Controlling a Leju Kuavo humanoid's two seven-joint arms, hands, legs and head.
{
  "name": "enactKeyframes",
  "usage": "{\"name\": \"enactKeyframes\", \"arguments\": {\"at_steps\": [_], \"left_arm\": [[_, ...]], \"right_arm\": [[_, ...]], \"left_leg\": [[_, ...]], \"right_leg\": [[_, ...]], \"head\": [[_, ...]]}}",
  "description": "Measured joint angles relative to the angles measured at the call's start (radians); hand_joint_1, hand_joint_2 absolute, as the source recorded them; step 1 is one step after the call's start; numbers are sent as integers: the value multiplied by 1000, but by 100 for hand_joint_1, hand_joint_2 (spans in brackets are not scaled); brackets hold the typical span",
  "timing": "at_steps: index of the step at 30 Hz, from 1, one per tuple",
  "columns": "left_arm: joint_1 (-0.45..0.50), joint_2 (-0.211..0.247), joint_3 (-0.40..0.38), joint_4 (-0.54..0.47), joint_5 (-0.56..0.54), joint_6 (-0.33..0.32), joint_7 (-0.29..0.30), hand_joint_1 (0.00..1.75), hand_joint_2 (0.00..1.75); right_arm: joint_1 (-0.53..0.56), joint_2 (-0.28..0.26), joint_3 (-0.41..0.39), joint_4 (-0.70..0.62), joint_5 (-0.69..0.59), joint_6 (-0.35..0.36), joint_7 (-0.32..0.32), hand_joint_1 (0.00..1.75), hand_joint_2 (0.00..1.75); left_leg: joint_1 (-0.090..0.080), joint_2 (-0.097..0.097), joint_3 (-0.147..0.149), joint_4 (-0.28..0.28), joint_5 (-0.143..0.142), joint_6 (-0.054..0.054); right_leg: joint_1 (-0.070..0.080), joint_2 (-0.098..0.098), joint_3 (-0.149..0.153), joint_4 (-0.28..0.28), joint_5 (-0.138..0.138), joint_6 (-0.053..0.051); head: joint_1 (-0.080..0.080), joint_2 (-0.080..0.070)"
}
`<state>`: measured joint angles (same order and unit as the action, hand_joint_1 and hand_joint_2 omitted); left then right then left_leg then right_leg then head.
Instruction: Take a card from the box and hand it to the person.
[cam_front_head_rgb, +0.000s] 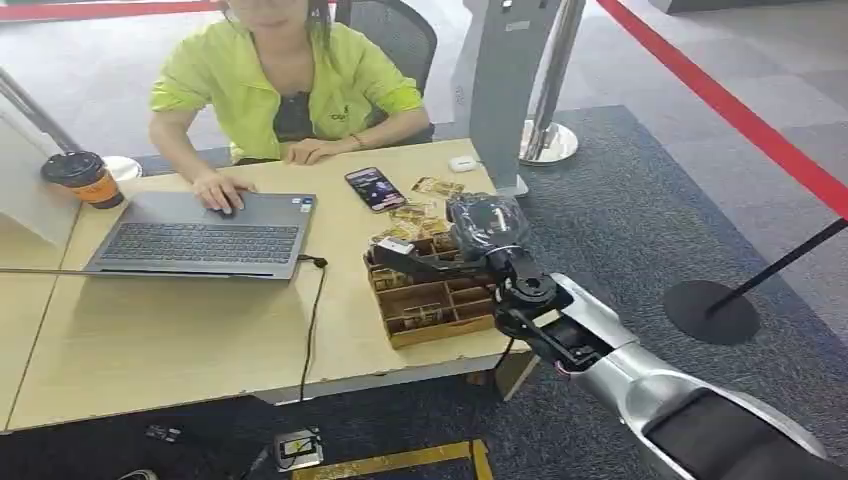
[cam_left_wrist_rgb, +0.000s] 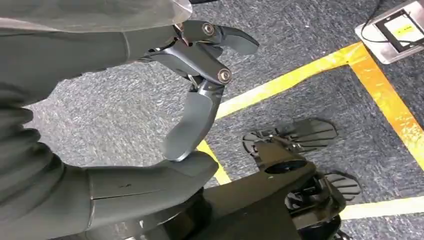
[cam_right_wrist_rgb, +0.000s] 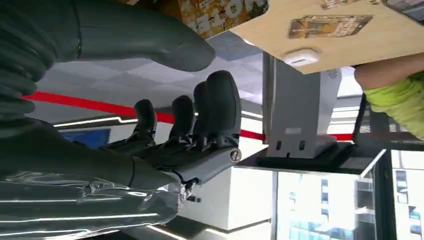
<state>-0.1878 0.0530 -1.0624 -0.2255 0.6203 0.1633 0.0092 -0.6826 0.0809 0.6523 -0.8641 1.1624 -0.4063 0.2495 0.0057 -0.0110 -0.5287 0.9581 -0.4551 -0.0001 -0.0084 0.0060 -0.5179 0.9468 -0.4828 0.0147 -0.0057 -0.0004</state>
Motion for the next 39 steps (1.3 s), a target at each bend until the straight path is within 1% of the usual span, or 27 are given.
{"name": "enactKeyframes", "arguments": {"at_steps": [1,2,4,5,7,9,10,15,16,17,18,20,23,26,27,29,31,36,37,38,39], "left_arm": [[0,0,0,0,0,-1,0,0,175],[0,0,0,0,-2,-2,0,0,175],[-1,0,0,0,-2,-3,0,0,175],[-1,0,0,0,-2,-3,0,0,175],[-1,0,0,0,-3,-3,0,0,175],[-2,0,0,0,-3,-3,0,0,175],[-3,0,0,0,-3,-3,0,0,175],[-6,0,0,0,-6,-5,0,0,175],[-6,0,0,0,-6,-5,1,0,175],[-6,0,0,0,-6,-5,3,0,175],[-6,0,0,0,-5,-5,4,0,175],[-6,0,0,0,-2,-5,4,0,175],[-6,0,0,0,2,-5,4,0,175],[-6,0,-1,0,3,-3,4,0,175],[-6,0,0,0,5,-3,4,0,175],[-6,0,0,0,5,-2,4,0,175],[-6,0,0,0,7,-2,1,0,175],[-6,0,0,0,7,-1,0,0,175],[-6,0,0,0,7,-1,0,0,175],[-6,0,0,0,7,-1,0,0,175],[-6,0,0,0,7,-1,0,0,175]], "right_arm": [[1,-1,-3,-3,1,0,0,99,175],[4,-4,-6,-10,2,-1,0,101,175],[7,-6,-10,-16,3,-1,0,94,175],[8,-7,-13,-17,3,-1,-1,96,175],[10,-8,-16,-21,3,0,-1,87,175],[10,-9,-18,-24,3,0,-2,86,175],[10,-10,-19,-24,3,1,-2,80,175],[12,-10,-19,-24,3,11,-11,84,175],[12,-10,-19,-24,3,13,-13,79,175],[12,-10,-19,-23,5,13,-15,79,175],[12,-10,-19,-23,5,13,-17,75,175],[11,-10,-18,-21,5,13,-21,84,175],[8,-9,-17,-12,9,13,-31,93,175],[4,-7,-16,0,9,13,-35,77,175],[2,-6,-14,4,9,13,-36,75,175],[0,-4,-13,13,9,13,-36,87,175],[-4,-1,-13,23,9,13,-38,93,175],[-22,6,-11,58,6,8,-42,99,175],[-24,7,-11,63,6,8,-42,103,175],[-26,8,-11,69,6,8,-42,99,175],[-27,10,-11,73,6,7,-42,101,175]], "left_leg": [[0,0,0,0,0,0],[0,0,0,0,0,0],[0,0,0,0,0,0],[0,0,0,0,0,0],[0,0,0,0,0,0],[0,0,0,0,0,0],[0,0,0,0,0,0],[0,0,0,0,0,0],[0,0,0,0,0,0],[0,0,0,0,0,0],[0,0,0,0,0,0],[0,0,0,0,0,0],[0,0,0,0,0,0],[0,0,0,0,0,0],[0,0,0,0,0,0],[0,0,0,0,0,0],[0,0,0,0,0,0],[0,-1,-1,0,0,0],[0,-1,0,0,0,0],[0,-1,0,0,0,0],[0,-1,0,0,0,0]], "right_leg": [[0,0,0,0,0,0],[0,0,0,0,0,0],[0,0,0,0,0,0],[0,0,0,0,0,0],[0,0,0,0,0,0],[0,0,0,0,0,0],[0,0,0,0,0,0],[0,0,0,0,0,0],[0,0,0,0,0,0],[0,0,0,0,0,0],[0,0,0,0,0,0],[0,0,0,0,0,0],[0,0,0,0,0,0],[0,0,0,0,0,0],[0,0,0,0,0,0],[0,-1,1,0,0,0],[0,-1,0,0,0,0],[0,-1,1,0,0,0],[0,-1,0,0,0,0],[0,-1,0,0,0,0],[0,-1,1,0,0,0]], "head": [[0,0],[0,0],[0,0],[0,0],[0,0],[0,0],[0,0],[0,0],[0,0],[0,0],[0,0],[0,0],[0,0],[0,0],[0,0],[0,0],[0,0],[0,0],[0,0],[0,0],[0,0]]}}
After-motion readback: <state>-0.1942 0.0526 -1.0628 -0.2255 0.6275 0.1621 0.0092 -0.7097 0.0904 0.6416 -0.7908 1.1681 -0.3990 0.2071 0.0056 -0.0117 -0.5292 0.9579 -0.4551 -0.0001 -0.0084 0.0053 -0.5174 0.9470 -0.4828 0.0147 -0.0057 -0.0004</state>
